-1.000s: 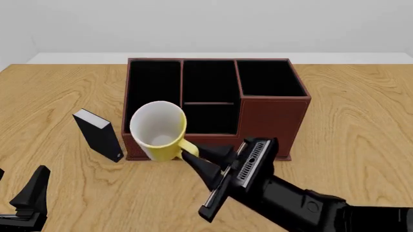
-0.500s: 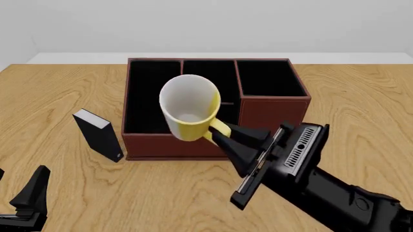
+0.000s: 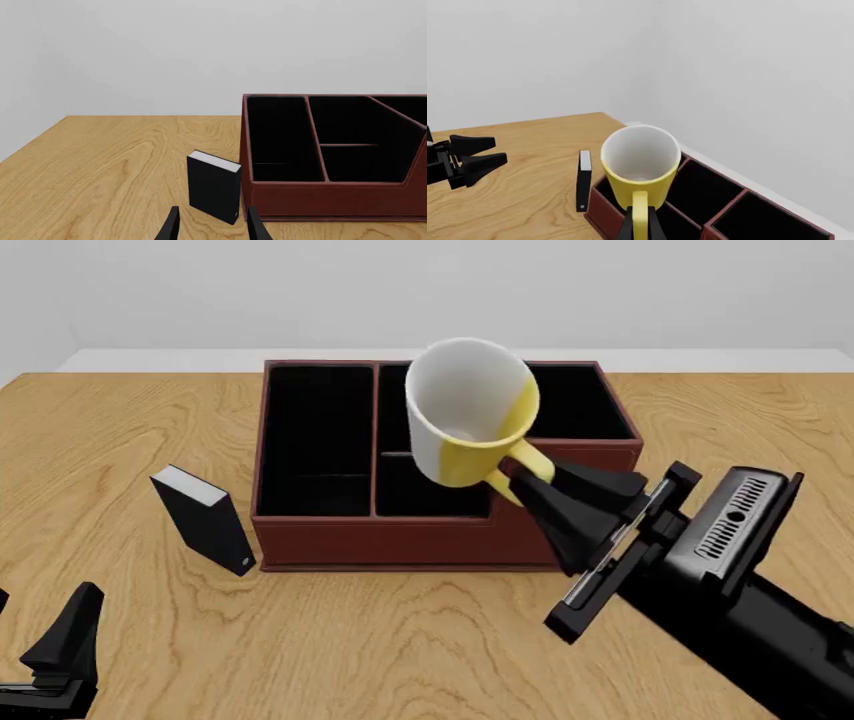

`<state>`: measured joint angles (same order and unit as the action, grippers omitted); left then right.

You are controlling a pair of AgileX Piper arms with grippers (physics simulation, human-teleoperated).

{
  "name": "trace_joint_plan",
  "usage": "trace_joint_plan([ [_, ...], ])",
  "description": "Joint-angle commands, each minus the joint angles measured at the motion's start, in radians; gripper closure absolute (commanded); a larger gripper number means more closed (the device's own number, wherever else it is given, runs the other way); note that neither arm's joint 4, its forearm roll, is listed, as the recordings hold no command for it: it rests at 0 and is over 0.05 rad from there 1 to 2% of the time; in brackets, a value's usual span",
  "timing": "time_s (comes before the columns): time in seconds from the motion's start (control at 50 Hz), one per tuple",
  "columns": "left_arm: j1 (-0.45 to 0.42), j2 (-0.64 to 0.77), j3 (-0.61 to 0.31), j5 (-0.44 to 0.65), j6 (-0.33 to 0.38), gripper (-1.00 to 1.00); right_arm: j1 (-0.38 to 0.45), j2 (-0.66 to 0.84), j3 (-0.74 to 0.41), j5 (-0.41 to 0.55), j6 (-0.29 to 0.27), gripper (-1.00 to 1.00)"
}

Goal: Pick up the yellow and white mug and place it to the right of the caddy.

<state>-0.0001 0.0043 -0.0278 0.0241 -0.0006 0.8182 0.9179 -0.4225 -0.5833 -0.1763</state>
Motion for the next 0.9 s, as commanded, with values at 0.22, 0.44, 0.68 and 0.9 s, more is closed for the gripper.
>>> trace_joint_plan([
  [0.22,0.0,0.0,0.0,0.0,0.0,-1.0,-0.068,-0.093,-0.011,0.07,0.0,1.0],
  [0.44,0.0,0.0,0.0,0.0,0.0,-1.0,-0.113,-0.132,-0.013,0.101,-0.005,1.0],
  [0.68,0.0,0.0,0.0,0.0,0.0,-1.0,-0.158,-0.165,-0.01,0.118,0.005,1.0],
  [0.9,0.0,0.0,0.0,0.0,0.0,-1.0,-0.195,-0.197,-0.01,0.14,0.016,1.0],
])
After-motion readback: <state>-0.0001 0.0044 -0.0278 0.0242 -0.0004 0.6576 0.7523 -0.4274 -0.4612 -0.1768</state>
